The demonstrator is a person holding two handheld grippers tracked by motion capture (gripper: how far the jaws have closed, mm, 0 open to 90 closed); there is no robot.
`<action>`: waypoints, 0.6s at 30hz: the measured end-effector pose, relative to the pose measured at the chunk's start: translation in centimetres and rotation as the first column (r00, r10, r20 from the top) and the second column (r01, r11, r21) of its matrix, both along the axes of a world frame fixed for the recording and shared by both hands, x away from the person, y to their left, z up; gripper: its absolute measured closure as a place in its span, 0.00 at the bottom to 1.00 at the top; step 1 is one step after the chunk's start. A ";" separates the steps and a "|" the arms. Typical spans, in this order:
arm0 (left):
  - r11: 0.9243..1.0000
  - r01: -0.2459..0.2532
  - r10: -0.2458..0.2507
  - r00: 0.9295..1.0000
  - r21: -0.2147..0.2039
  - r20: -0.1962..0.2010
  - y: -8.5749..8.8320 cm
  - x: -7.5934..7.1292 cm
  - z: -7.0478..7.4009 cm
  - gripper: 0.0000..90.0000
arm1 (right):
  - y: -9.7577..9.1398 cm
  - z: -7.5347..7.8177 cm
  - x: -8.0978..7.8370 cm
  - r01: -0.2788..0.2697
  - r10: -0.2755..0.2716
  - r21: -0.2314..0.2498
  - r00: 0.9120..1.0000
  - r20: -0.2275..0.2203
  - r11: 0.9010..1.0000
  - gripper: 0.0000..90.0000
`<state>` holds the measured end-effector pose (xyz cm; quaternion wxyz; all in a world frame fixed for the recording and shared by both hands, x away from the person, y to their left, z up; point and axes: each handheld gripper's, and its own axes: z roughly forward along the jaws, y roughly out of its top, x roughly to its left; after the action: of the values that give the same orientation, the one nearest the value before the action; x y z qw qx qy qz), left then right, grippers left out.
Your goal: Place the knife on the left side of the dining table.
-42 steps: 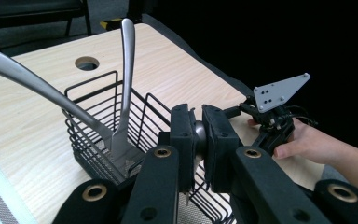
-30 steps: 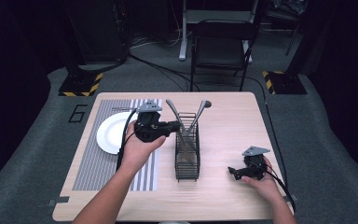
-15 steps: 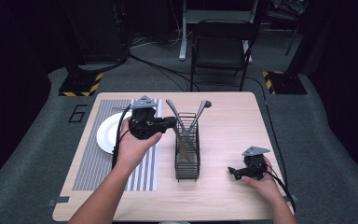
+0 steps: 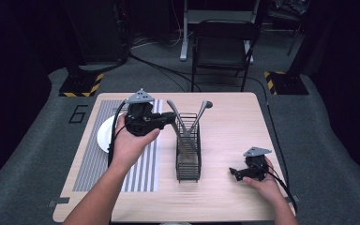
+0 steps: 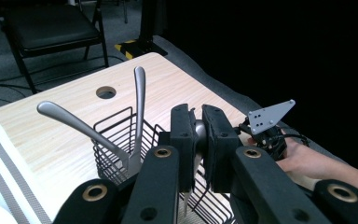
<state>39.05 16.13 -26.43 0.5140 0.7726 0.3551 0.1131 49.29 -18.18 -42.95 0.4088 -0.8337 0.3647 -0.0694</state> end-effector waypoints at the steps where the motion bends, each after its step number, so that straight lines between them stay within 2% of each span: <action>1: 1.000 -0.001 0.001 1.000 0.002 0.001 0.0 0.0 0.2 0.93 | 0.0 0.0 0.0 0.000 0.000 -0.001 1.000 0.000 1.000 0.00; 8: 1.000 -0.008 0.008 1.000 -0.008 0.014 0.5 -0.4 1.2 0.93 | 0.0 0.0 0.0 -0.001 0.001 -0.001 1.000 0.000 1.000 0.00; 15: 0.999 -0.017 0.018 1.000 -0.048 0.025 1.4 -0.8 1.8 0.93 | 0.0 0.0 0.0 0.000 0.000 0.000 1.000 0.000 1.000 0.00; 18: 0.998 -0.022 0.023 0.999 -0.053 0.028 1.7 -1.0 1.9 0.93 | 0.0 0.0 0.0 -0.001 0.001 -0.001 1.000 0.000 1.000 0.00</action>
<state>38.09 17.78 -24.51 0.5380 0.7530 0.3592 0.1206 49.29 -18.17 -42.95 0.4086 -0.8339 0.3644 -0.0694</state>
